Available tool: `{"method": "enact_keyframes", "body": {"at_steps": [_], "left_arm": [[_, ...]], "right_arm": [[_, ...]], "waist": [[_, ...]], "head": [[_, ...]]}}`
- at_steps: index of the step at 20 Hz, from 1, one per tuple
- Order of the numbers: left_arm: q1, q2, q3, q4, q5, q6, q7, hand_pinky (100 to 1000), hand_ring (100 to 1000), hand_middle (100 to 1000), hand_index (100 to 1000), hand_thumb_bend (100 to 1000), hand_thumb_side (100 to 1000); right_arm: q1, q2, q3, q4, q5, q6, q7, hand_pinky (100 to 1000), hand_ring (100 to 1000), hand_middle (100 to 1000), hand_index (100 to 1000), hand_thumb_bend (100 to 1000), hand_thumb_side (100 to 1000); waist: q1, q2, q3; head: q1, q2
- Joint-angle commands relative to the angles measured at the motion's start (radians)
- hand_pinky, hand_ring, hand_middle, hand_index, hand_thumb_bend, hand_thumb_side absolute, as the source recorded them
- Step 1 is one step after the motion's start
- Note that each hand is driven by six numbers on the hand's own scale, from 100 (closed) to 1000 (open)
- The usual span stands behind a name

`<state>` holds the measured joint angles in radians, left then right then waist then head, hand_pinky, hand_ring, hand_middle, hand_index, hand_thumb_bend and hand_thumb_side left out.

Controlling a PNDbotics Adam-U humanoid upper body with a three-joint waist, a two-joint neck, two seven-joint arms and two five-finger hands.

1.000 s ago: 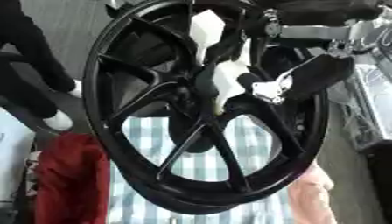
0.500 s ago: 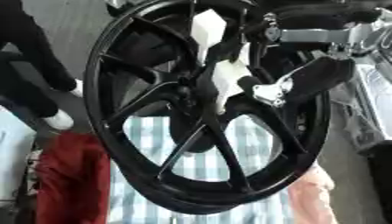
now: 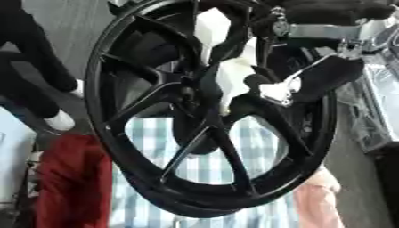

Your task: Pull the pin out of the wheel hub.

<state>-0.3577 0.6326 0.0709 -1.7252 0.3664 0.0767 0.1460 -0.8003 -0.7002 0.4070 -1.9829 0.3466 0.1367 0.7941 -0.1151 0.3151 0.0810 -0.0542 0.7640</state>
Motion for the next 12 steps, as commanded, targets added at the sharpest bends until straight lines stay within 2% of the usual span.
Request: {"method": "enact_keyframes", "body": {"at_steps": [1,12], "left_arm": [[-0.005,0.018,0.007,-0.010,-0.007,0.000,-0.006,589,668,686,744,153,795],[-0.002,0.016,0.007,-0.010,-0.007,0.001,-0.009,591,666,683,742,153,797]], "right_arm": [[-0.009,-0.022,-0.016,-0.017,0.001,0.005,-0.007,673,603,762,894,100,568],[0.001,-0.020,-0.014,-0.017,0.009,0.010,0.006,671,605,798,898,100,603]], "waist": [[0.006,-0.013,0.000],[0.005,-0.011,0.004]], "head": [[-0.001,0.006],[-0.005,0.006]]}}
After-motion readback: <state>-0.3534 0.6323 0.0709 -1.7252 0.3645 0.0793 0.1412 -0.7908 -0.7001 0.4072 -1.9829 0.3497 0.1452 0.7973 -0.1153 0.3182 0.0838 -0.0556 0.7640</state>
